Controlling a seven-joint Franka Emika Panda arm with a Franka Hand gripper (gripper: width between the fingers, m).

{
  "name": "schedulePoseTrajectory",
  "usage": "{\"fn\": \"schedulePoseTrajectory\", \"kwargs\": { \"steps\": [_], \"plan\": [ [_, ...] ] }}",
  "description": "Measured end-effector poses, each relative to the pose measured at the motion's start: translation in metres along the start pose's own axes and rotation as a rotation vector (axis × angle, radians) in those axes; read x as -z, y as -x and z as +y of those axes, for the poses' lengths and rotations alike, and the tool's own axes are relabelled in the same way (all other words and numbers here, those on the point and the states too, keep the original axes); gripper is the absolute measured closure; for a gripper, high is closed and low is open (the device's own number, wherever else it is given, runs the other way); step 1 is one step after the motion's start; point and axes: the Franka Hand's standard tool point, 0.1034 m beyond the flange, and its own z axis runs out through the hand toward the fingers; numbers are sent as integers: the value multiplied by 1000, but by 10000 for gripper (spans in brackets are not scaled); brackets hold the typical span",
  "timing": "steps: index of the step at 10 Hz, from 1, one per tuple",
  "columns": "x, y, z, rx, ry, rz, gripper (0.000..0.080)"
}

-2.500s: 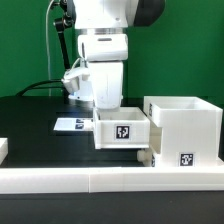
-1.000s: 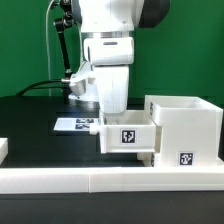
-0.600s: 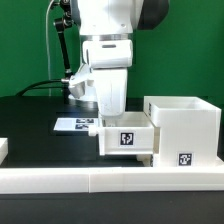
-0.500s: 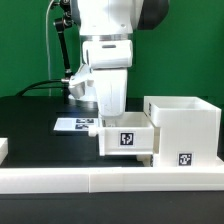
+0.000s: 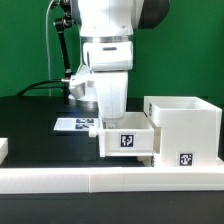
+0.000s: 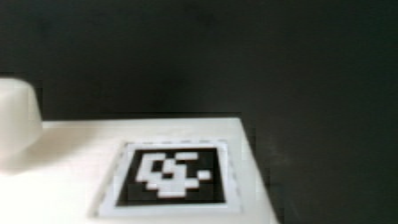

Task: Assemble drawer

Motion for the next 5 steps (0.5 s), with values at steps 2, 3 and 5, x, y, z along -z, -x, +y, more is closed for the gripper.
{"fn": "schedulePoseTrajectory", "kwargs": {
  "steps": [2,3,5],
  "plan": [
    [5,1,3,0,9,-2,757],
    [8,0,4,1,14,-4,757],
    [9,0,5,-4,14,-4,757]
  ]
}}
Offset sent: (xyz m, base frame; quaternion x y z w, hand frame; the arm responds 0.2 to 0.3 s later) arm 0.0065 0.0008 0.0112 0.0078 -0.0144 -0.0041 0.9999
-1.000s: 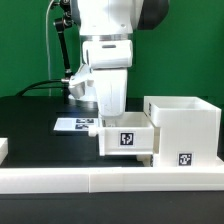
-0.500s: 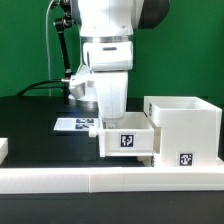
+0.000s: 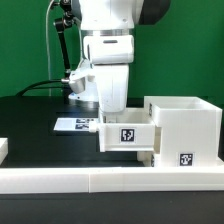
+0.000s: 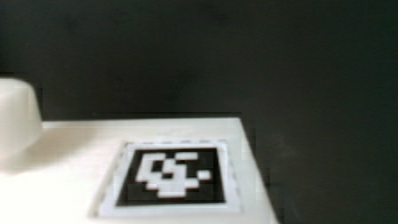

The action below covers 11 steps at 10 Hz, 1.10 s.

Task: Assemble drawer

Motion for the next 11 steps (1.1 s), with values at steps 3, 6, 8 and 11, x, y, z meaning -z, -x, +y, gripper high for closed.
{"fn": "schedulePoseTrajectory", "kwargs": {
  "steps": [3,6,8,11],
  "plan": [
    [-6,0,-2,-4,-8,3,757],
    [-8,1,-2,-6,11,6,757],
    [-8,0,-2,-5,10,6,757],
    [-8,-7,-1,3,8,7,757]
  ]
}}
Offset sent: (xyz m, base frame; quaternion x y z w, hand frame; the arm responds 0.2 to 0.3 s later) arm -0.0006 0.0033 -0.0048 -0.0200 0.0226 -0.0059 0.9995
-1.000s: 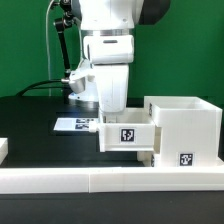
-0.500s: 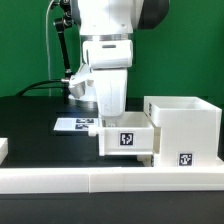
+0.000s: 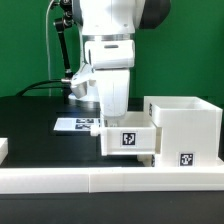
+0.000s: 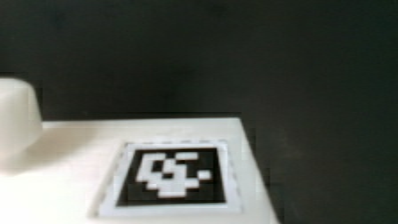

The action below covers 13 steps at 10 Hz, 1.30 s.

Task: Assemble drawer

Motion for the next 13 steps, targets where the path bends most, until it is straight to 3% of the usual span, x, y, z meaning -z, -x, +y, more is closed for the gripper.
{"fn": "schedulePoseTrajectory", "kwargs": {
  "steps": [7,13],
  "plan": [
    [-1,-2,1,9,13,-5,757],
    [-1,-15,5,66,19,-21,757]
  ]
}}
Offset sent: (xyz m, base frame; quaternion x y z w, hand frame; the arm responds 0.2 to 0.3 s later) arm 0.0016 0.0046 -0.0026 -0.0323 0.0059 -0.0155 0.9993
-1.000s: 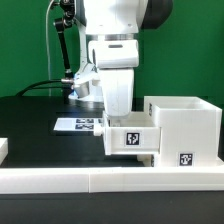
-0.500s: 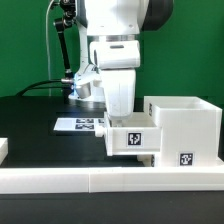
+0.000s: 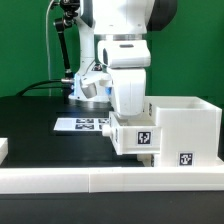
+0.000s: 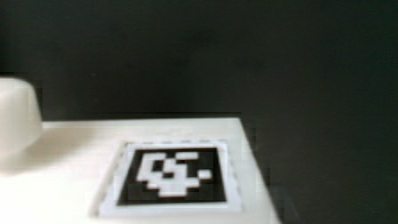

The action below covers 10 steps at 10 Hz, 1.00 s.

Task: Assemble drawer

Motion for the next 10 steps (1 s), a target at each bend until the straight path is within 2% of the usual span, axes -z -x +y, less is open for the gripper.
{"fn": "schedulePoseTrajectory", "kwargs": {
  "steps": [2,3,4,5,6,7,8,9,10],
  "plan": [
    [0,-2,1,-2,2,1,757],
    [0,-2,1,-3,2,1,677],
    [0,-2,1,-3,2,1,677],
    [1,-1,1,-6,3,2,492],
    [3,-1,2,-11,11,3,357],
    [6,-3,4,-12,18,1,357],
    [12,-8,6,-15,29,0,203],
    [19,-9,7,-18,27,-4,166],
    [27,-7,8,-19,9,-13,166]
  ]
}}
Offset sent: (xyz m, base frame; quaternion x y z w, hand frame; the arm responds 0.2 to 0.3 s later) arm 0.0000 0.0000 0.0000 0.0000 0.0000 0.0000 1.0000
